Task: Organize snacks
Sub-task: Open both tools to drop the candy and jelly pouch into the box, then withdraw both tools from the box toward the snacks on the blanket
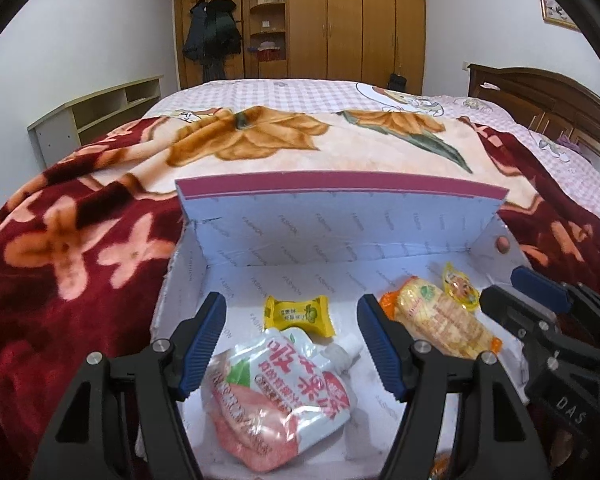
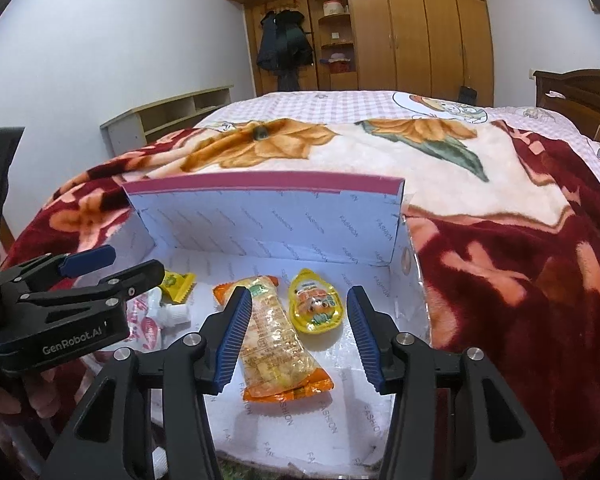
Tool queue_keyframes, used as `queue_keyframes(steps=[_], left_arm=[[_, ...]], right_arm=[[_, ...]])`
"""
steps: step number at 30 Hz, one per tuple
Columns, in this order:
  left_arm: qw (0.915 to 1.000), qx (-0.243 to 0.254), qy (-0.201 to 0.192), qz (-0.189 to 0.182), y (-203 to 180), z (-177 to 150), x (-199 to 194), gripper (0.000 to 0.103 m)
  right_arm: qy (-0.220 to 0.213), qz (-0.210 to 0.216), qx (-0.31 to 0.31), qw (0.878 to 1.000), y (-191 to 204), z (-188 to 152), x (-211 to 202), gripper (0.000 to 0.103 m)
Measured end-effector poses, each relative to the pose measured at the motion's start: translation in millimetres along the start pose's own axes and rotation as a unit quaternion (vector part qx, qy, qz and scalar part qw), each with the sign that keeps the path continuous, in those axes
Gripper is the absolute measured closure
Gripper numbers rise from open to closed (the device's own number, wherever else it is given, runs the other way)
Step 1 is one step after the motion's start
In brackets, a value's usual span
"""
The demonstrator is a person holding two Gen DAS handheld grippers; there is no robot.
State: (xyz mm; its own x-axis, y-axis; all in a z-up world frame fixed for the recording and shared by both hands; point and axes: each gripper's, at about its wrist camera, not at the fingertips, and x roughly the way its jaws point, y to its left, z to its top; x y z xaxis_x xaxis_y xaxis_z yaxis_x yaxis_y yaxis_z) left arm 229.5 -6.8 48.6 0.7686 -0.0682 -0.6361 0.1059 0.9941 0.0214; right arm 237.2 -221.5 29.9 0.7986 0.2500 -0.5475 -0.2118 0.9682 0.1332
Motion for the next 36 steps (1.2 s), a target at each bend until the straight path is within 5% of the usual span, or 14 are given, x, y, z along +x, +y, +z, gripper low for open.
queue_keyframes(steps=[21,36], left_arm=[[0.9995,-0.014,-0.02,-0.019,12.5,-43.0,-94.0,0.031],[0.999,-0.037,0.019,-0.015,28.3,-90.7,-86.9,0.031]], right_arm=[[-0.019,0.02,0.023,0.999,5.4,-25.0,-80.7,0.052],[-0.018,0.038,0.013,0.999,23.8,-67.2,-115.1,0.051]])
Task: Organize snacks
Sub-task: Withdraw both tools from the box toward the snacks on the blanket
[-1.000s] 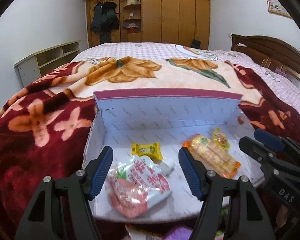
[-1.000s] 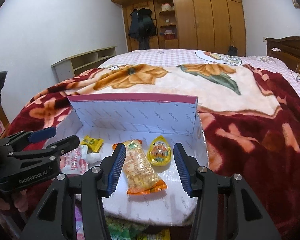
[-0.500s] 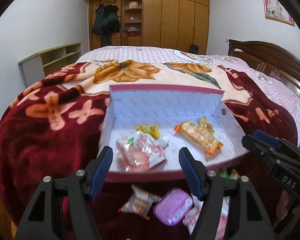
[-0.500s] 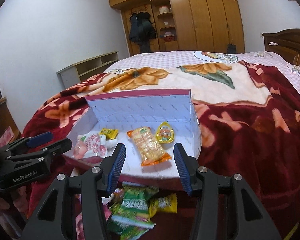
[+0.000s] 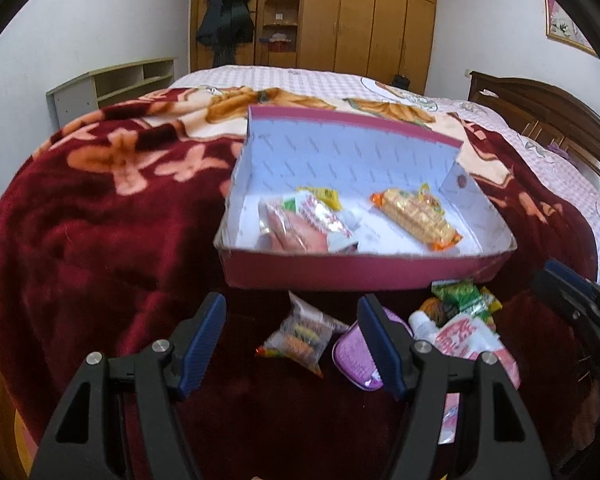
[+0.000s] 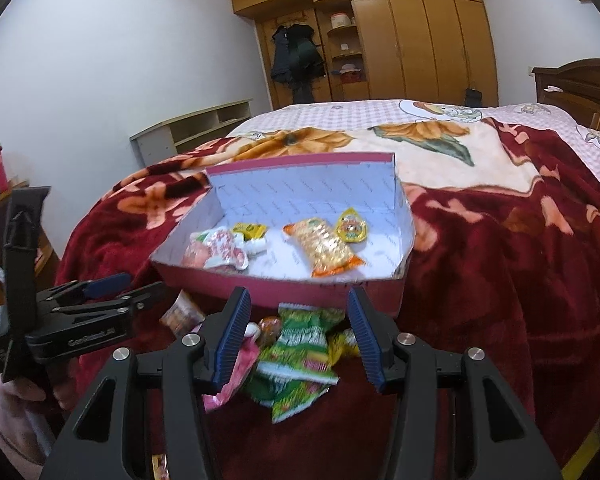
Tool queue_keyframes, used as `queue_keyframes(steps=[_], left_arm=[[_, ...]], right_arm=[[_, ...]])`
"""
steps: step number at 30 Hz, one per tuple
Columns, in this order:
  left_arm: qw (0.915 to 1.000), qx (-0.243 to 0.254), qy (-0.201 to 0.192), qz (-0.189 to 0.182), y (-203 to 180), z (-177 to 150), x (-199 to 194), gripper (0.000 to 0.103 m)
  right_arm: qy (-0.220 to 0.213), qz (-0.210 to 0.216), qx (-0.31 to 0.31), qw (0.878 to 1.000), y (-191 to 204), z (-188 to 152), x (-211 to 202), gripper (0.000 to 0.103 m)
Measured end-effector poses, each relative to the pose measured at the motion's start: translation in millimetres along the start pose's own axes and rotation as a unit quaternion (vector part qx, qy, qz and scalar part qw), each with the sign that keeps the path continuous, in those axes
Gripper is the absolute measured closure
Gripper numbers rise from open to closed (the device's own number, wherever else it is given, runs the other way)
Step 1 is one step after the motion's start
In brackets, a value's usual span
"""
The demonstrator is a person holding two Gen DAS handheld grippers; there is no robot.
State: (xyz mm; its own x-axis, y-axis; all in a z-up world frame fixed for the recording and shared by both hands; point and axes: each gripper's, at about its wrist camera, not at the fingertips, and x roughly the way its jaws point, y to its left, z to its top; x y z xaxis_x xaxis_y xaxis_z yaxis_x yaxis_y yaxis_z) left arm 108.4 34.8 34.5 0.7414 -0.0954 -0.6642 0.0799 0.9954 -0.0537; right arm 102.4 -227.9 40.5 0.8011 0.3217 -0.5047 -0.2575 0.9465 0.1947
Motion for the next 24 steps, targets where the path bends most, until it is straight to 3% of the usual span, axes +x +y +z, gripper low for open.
queue_keyframes(steps=[13,24], left_arm=[[0.9993,-0.003,0.028,0.024,3.2,-21.3,28.4,0.031],[0.999,-0.005,0.032,0.032,3.6,-29.4,35.1,0.029]], right_arm=[[0.028,-0.004,0.022,0.999,-14.0,-35.5,4.6,0.051],[0.041,0.002,0.039,0.998,-20.5,-44.0,11.5,0.051]])
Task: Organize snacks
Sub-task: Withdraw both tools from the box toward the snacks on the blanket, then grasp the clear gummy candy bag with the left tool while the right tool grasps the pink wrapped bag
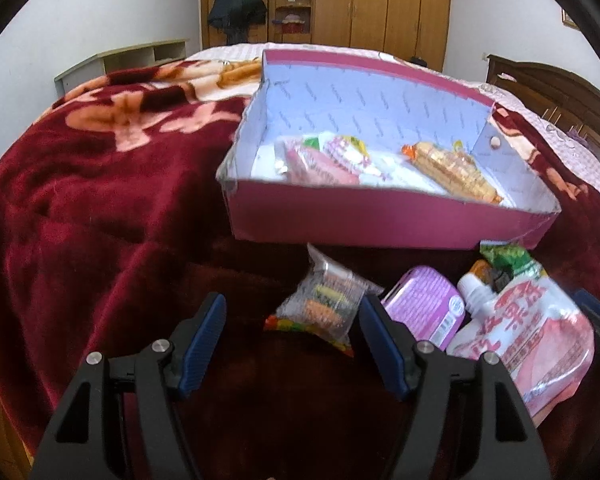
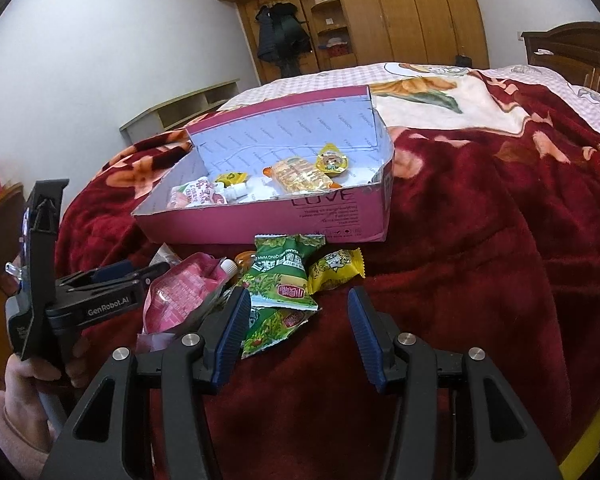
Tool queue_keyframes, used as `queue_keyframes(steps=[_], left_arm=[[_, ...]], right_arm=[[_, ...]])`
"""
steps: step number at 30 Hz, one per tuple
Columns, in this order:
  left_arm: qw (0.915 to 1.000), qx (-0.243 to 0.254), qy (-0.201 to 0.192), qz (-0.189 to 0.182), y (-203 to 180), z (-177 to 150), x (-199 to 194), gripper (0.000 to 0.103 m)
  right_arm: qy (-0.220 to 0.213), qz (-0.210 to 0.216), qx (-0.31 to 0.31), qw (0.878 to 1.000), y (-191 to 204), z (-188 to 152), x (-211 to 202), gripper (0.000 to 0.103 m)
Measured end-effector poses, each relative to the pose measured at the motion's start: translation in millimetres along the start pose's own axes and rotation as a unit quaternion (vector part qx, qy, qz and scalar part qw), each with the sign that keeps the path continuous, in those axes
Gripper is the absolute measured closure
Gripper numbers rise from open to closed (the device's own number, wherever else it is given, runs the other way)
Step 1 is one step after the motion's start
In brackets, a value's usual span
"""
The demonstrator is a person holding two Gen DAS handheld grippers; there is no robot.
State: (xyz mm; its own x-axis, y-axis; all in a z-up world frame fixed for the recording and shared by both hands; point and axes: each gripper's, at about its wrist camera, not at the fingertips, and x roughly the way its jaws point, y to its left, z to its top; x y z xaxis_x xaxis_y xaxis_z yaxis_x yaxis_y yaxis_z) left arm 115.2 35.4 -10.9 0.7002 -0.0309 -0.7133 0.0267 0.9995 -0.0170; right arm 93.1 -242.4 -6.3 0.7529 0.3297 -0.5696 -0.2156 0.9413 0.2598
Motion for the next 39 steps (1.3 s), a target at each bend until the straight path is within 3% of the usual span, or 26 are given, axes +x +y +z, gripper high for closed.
queue_keyframes(steps=[9,12,13,22,35,39], left_arm=[[0.9998,-0.004,0.001,0.018,-1.3,1.2,9.4,0.037],[0.9997,0.004,-0.003,0.022,-3.8,-1.0,9.6,0.046],[0.9998,0.004,-0.004,0.021,-3.8,-1.3,9.0,0.054],[0.9997,-0.018,-0.009,-0.016,4.9,-8.7,-9.1,0.056],[0.9987,-0.046,-0.011,-0.017,17.2,-22.9,-6.3,0.056],[0.9984,-0.05,-0.012,-0.022,19.4,-23.3,-6.4,0.056]], right_arm=[[0.011,0.006,-0.001,1.0,4.6,-6.0,3.7,0.051],[0.012,0.007,-0.001,1.0,5.6,-7.2,4.1,0.051],[0.012,0.006,-0.002,1.0,5.9,-7.3,3.9,0.051],[0.014,0.005,-0.001,1.0,9.2,-8.0,0.7,0.051],[0.009,0.033,-0.001,0.999,34.0,-7.8,-17.1,0.051],[0.004,0.033,0.002,0.999,40.9,-6.8,-25.2,0.036]])
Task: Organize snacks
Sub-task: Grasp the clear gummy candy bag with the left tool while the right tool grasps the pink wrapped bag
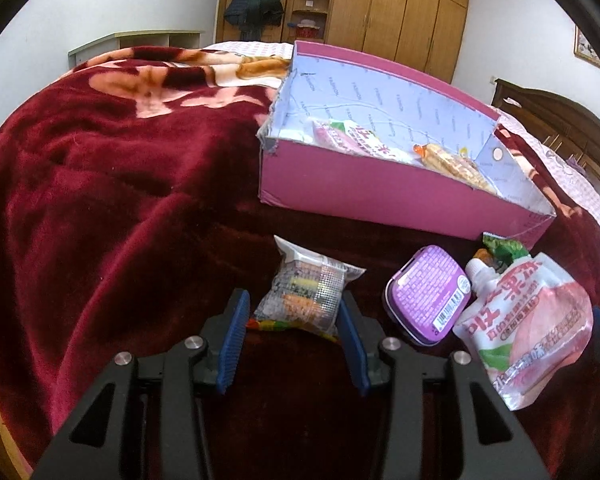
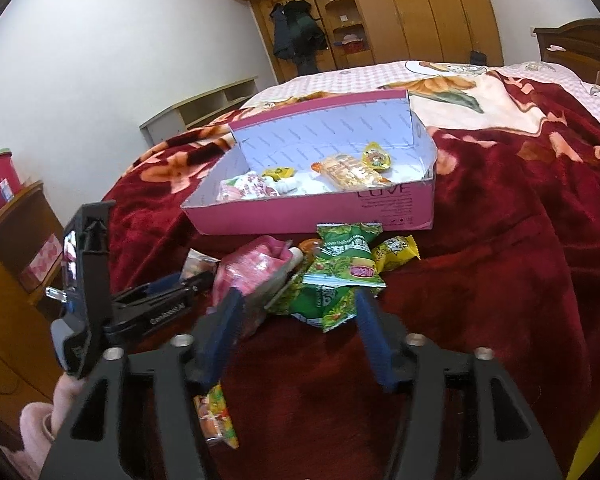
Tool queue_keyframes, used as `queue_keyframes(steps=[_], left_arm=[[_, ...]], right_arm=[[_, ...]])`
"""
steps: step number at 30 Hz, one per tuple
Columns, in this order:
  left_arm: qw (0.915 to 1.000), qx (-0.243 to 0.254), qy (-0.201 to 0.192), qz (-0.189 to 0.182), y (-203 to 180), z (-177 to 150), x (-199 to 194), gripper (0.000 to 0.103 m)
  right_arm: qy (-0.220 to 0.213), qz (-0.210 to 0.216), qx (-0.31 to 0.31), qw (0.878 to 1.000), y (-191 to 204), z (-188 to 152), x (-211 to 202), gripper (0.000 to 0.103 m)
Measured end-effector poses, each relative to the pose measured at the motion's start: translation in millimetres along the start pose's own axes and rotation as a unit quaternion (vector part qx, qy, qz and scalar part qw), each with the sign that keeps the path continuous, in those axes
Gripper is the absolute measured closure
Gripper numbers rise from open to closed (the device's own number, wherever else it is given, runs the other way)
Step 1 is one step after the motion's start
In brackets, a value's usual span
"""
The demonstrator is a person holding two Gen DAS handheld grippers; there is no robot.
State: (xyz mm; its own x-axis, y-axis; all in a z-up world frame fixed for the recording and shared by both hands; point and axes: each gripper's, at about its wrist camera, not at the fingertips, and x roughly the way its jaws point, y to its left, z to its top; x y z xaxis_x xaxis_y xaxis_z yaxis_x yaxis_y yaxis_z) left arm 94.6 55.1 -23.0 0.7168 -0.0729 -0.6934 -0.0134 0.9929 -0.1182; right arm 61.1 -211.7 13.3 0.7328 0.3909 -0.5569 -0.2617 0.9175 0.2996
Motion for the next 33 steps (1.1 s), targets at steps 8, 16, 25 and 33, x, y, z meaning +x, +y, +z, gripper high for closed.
queue_keyframes(steps=[8,16,25,33], left_arm=[[0.9999,-0.008,-0.001,-0.009,4.2,-0.4,2.1,0.056],[0.9999,-0.011,-0.001,-0.011,6.3,-0.2,3.4,0.056],[0.9999,-0.011,-0.001,-0.012,6.3,-0.5,4.3,0.056],[0.9999,-0.011,-0.003,-0.01,6.2,-1.4,3.4,0.056]], right_arm=[[0.016,0.014,-0.004,1.0,12.9,2.5,9.7,0.036],[0.038,0.01,-0.02,0.999,29.5,6.3,38.8,0.036],[0.055,0.009,0.005,0.998,20.2,0.1,55.9,0.048],[0.038,0.019,0.02,0.999,18.6,-2.4,50.5,0.055]])
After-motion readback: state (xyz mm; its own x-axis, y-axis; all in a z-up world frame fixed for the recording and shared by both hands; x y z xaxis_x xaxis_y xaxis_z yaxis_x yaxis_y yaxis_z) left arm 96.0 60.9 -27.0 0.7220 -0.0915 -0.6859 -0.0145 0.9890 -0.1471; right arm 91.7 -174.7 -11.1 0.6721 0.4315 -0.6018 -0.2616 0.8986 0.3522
